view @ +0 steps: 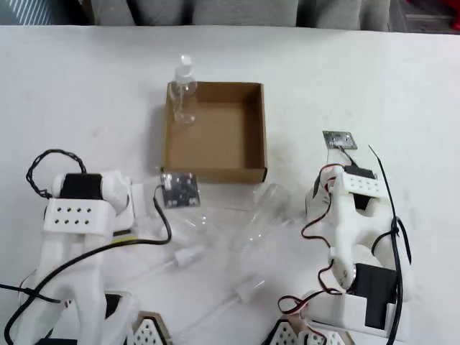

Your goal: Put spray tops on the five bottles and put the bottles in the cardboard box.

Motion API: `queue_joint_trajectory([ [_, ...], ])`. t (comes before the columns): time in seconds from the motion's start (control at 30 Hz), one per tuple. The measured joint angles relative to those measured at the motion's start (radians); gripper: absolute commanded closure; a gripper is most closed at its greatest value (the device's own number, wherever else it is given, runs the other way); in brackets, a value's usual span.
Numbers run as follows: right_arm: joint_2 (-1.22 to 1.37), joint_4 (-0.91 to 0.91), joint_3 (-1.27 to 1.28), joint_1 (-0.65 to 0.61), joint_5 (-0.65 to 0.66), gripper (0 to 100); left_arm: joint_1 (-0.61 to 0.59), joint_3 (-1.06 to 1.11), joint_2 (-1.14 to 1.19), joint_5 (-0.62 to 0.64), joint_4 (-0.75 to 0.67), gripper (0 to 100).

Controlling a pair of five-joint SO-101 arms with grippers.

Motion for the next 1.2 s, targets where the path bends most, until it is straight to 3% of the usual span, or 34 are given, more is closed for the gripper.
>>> queue_joint_trajectory([
  [0.1, 0.0, 0.0, 0.0, 0.0, 0.0, 86.5, 0.006, 0.0, 0.0, 0.187, -0.046, 98],
  [0.23, 0.0, 0.0, 0.0, 0.0, -0.006, 86.7, 0.012, 0.0, 0.0, 0.529, -0.109, 98],
  [0.37, 0.0, -0.002, 0.0, 0.0, -0.143, 86.8, 0.0, 0.046, 0.0, 0.91, -0.18, 98],
  [0.47, -0.009, 0.058, -0.018, 0.0, -0.262, 86.6, -0.046, 0.109, 0.002, 1.099, -0.273, 98],
  [0.67, -0.117, 0.385, -0.146, -0.044, -0.348, 86.7, -0.167, 0.198, 0.002, 1.157, -0.463, 98],
  [0.83, -0.166, 0.551, -0.164, -0.236, -0.342, 86.7, -0.18, 0.219, 0.002, 1.16, -0.522, 98],
  [1.07, -0.213, 0.575, -0.094, -0.54, -0.049, 86.5, -0.184, 0.219, 0.002, 1.16, -0.528, 98],
  [1.2, -0.288, 0.577, -0.015, -0.631, 0.141, 86.8, -0.186, 0.219, 0.002, 1.16, -0.548, 98],
])
